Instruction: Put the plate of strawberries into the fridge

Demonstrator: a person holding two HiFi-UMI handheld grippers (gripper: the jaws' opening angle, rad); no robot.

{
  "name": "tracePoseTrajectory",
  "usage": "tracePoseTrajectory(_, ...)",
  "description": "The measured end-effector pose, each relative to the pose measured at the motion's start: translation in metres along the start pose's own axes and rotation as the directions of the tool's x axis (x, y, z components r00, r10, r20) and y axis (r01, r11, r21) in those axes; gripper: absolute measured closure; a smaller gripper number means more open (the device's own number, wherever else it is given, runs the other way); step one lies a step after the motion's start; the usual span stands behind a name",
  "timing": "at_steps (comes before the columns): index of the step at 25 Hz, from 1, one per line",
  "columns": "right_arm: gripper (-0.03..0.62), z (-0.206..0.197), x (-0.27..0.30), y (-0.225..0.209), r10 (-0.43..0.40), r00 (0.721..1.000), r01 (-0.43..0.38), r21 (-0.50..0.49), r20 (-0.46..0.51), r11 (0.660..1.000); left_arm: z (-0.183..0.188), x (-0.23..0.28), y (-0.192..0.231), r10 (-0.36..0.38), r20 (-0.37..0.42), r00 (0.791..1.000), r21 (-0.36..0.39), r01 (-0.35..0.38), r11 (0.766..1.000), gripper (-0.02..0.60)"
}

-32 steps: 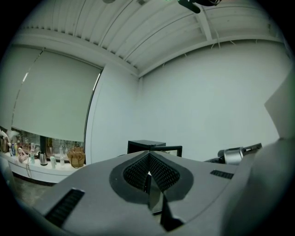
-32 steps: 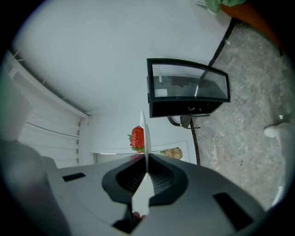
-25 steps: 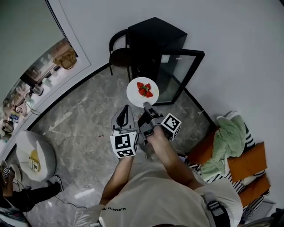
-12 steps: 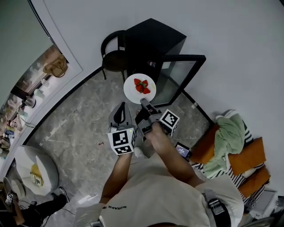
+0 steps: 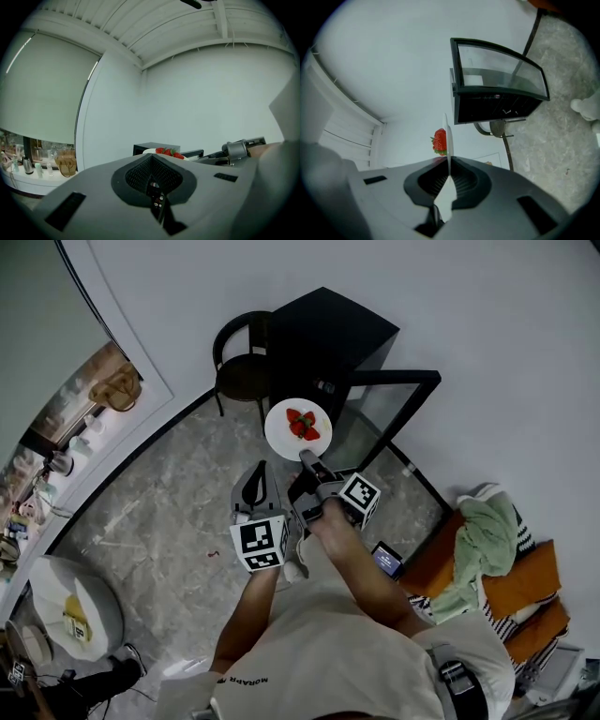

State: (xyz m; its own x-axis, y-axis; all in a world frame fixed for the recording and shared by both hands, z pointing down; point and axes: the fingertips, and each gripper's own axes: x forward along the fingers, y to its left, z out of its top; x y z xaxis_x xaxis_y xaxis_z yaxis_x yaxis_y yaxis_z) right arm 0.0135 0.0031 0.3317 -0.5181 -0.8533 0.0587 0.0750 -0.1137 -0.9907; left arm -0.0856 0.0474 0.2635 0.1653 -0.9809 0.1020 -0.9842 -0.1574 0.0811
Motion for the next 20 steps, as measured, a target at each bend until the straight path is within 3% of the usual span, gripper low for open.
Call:
tracePoseTrajectory(7, 0.572, 0.028, 0.038, -0.003, 0.020, 1.000, -0.020, 0.011, 0.009, 1.000, -0.002, 0.047, 0.003, -0.004, -0.006, 1.000, 0.017, 0.004, 1.000, 0.581)
tracePoseTrajectory(13, 0.572, 0.056, 0.074, -0.009, -0.021, 1.000, 0.021, 0.011, -0.002, 1.000, -0.001, 0.094, 0.003, 0.004, -0.005, 1.000, 0.032, -0.003, 0.999, 0.581)
tracePoseTrajectory(20, 0.572, 0.078, 0.127, -0.009, -0.003, 0.999, 0.003, 0.022, -0.037, 1.000, 0.001, 0.150, 0.019, 0.041, -0.012, 0.999, 0.032, -0.040, 0.999, 0.581)
